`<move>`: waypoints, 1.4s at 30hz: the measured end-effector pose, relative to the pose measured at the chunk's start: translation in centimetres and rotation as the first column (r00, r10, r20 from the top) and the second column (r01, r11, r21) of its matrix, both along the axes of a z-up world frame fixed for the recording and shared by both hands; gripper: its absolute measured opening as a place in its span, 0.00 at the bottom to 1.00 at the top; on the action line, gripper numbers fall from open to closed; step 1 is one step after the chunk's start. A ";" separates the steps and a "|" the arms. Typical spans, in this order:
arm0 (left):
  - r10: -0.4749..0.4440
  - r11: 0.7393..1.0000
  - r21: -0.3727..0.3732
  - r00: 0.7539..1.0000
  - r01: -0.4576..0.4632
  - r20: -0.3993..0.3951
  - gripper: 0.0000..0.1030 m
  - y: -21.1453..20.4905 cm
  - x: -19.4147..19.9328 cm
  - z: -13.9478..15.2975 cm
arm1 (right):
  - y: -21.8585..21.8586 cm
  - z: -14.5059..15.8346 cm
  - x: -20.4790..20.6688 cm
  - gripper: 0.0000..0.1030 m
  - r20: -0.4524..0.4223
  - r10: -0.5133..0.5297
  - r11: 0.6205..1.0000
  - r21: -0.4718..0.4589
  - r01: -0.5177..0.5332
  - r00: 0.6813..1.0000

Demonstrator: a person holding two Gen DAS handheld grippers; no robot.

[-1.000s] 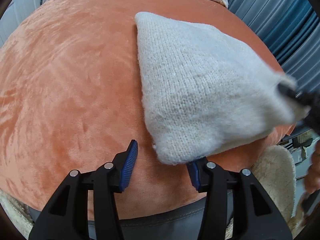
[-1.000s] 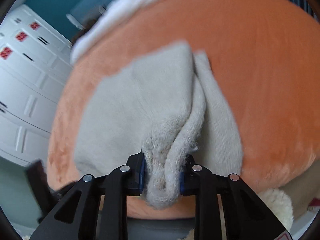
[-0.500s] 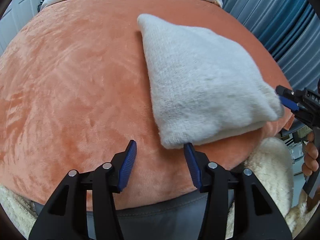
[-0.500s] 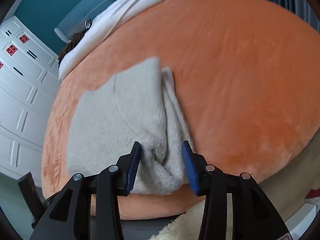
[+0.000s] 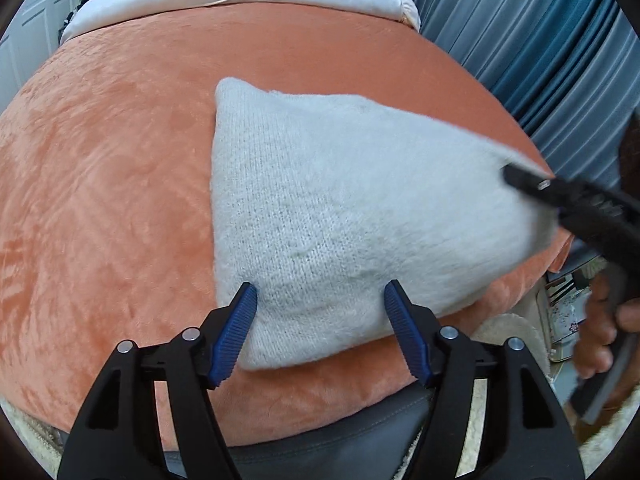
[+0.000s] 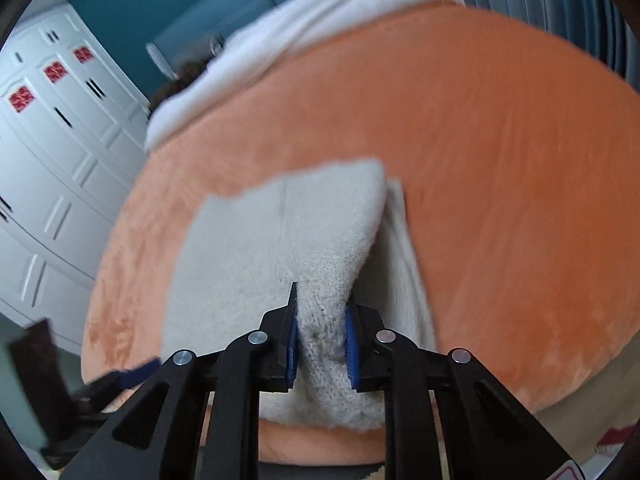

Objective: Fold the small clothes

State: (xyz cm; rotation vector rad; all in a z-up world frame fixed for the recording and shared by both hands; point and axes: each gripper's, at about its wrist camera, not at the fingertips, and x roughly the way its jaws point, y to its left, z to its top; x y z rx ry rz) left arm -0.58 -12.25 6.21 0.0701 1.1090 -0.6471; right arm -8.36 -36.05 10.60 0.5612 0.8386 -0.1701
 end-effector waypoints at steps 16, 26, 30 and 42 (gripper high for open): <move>0.045 0.997 0.054 0.998 -0.047 0.040 0.68 2.0 -0.4 1.2 | 3.7 2.8 1.8 0.28 -0.040 0.066 0.994 -0.090 -0.069 0.997; 0.148 0.984 0.096 0.989 -0.148 0.009 0.74 7.8 0.1 0.7 | 14.2 -4.6 8.1 0.25 -0.270 0.302 0.936 -0.096 -0.337 0.914; 0.146 0.985 0.096 0.989 -0.145 -0.003 0.77 7.7 0.0 0.1 | 12.9 -1.7 7.6 0.25 -0.189 0.261 0.956 -0.086 -0.280 0.947; 0.102 0.992 0.075 0.995 -0.103 0.019 0.79 4.2 0.4 1.4 | 6.4 -2.0 4.4 0.24 -0.203 0.054 0.991 -0.112 -0.079 0.978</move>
